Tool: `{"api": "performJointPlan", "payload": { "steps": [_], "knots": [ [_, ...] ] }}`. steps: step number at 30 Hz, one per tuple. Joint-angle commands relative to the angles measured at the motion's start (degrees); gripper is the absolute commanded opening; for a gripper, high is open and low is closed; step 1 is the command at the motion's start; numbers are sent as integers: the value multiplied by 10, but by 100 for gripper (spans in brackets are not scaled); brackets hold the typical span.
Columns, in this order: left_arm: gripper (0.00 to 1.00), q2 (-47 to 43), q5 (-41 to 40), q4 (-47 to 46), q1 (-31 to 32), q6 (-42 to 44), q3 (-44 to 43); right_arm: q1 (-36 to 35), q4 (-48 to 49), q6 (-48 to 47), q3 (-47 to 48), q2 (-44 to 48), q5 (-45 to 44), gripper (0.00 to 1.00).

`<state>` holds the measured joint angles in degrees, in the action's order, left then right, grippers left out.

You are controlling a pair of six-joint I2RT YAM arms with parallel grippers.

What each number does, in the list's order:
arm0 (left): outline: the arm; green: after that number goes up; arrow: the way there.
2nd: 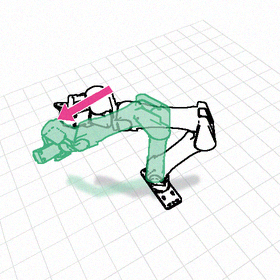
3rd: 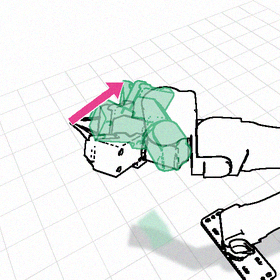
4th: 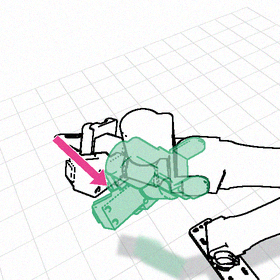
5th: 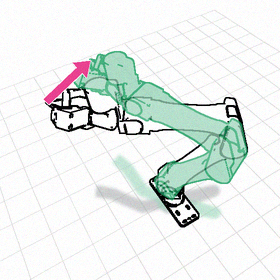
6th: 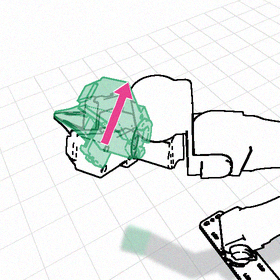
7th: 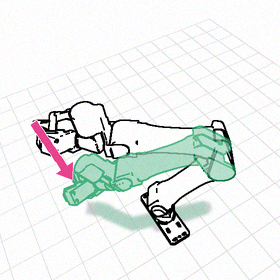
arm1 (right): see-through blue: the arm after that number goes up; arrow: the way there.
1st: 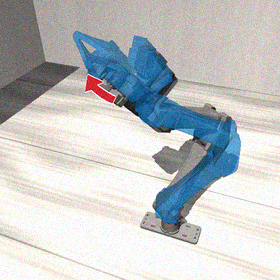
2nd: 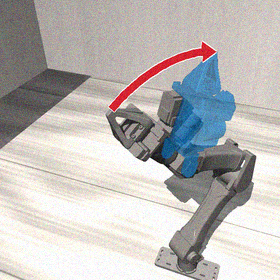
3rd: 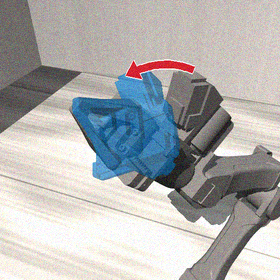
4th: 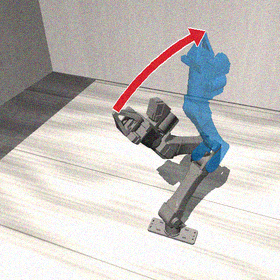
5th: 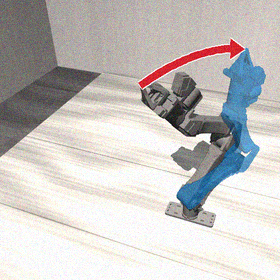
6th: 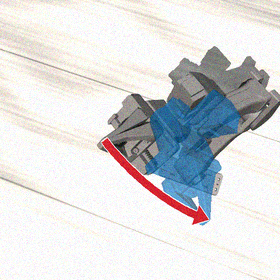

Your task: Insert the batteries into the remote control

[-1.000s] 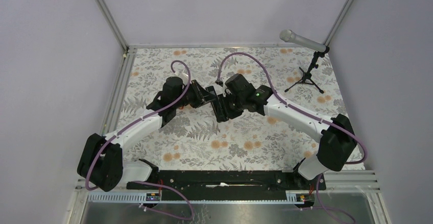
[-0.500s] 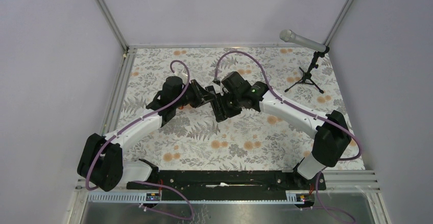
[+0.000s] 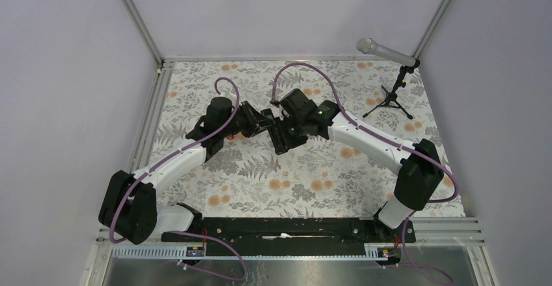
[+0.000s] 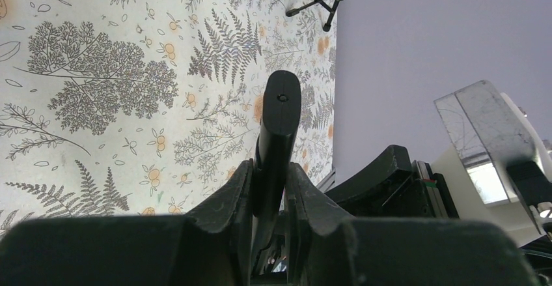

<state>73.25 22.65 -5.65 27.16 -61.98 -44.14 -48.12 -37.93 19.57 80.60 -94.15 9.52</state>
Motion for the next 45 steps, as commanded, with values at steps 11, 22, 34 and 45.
{"api": "performJointPlan", "payload": {
  "steps": [11,22,34,45],
  "knots": [
    [0,-22,125,-62,-7,-99,-24,-2,-23,-20,71,-27,-27,49],
    [0,-25,131,-74,-26,-106,-7,-2,-53,-21,113,-24,-59,55],
    [0,-26,132,-78,-41,-106,0,-2,-62,-15,135,-16,-75,71],
    [0,-21,138,-114,-65,-133,-6,21,49,46,89,75,-8,95]
  ]
}}
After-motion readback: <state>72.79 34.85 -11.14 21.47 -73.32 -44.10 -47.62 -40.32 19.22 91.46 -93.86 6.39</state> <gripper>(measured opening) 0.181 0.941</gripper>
